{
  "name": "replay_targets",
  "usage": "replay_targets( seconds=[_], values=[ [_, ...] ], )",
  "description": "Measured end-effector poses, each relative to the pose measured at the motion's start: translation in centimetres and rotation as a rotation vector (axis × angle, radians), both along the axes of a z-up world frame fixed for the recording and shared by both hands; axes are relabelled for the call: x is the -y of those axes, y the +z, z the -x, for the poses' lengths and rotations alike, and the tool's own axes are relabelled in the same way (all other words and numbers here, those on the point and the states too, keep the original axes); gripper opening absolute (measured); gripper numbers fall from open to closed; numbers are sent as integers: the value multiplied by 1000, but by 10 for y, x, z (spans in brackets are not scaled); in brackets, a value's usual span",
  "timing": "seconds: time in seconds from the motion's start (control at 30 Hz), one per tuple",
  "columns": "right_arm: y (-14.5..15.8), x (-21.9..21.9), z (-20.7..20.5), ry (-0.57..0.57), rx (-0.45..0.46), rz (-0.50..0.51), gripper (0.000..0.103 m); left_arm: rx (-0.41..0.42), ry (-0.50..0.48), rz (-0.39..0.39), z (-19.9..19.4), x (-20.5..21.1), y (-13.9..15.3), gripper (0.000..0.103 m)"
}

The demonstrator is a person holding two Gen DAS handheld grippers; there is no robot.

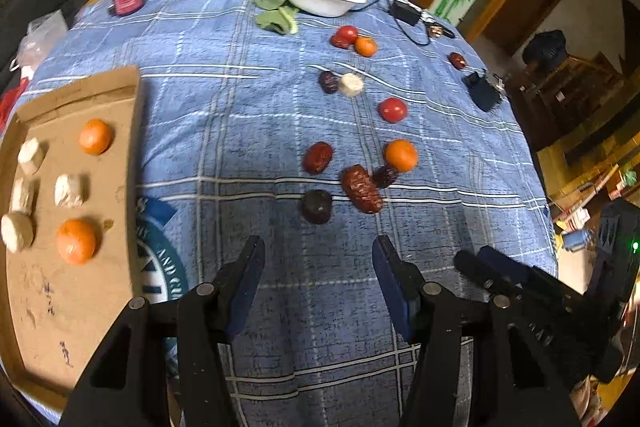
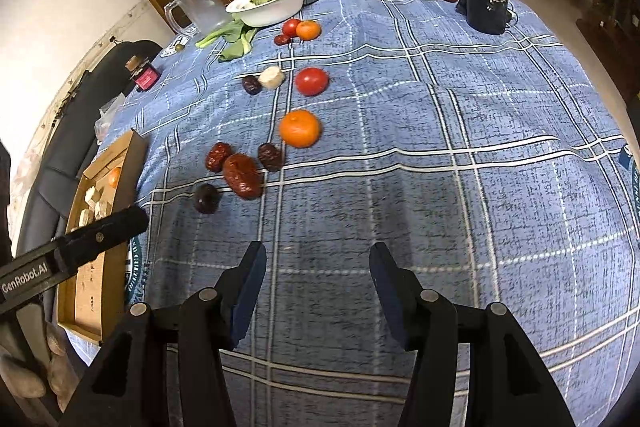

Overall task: Organize fruits
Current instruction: 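Withdraw both tools from the box back over the table, then grasp a dark red date with the left tool while the right tool grasps a tangerine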

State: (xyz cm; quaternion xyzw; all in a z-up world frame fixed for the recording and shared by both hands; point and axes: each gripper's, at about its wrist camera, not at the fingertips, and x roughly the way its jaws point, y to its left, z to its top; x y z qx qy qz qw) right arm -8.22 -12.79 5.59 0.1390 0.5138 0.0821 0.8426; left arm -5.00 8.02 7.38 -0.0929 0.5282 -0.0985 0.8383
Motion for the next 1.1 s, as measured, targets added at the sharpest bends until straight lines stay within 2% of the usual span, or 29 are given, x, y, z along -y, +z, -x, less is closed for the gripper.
replay_targets(
  seconds=[0.27, 0.43, 0.67, 0.77, 0.97, 1.1],
  values=[
    [-14, 11, -20, 19, -30, -21, 58, -43, 103, -22, 11, -23, -20, 58],
    [-14, -1, -30, 83, -13, -6, 58, -54, 107, -31, 12, -22, -28, 58],
    [-15, -15, -49, 154, 7, 6, 58, -55, 75, -48, 10, -10, -32, 58],
    [-17, -14, -61, 143, 19, 31, 58, -46, 59, -50, 1, -7, -32, 58],
    [-17, -5, -92, 98, 28, 14, 57, 17, -14, -11, -47, 11, -26, 57],
    [-20, -12, -107, 117, 23, -2, 57, 28, -93, -39, -75, 28, -32, 55]
  ],
)
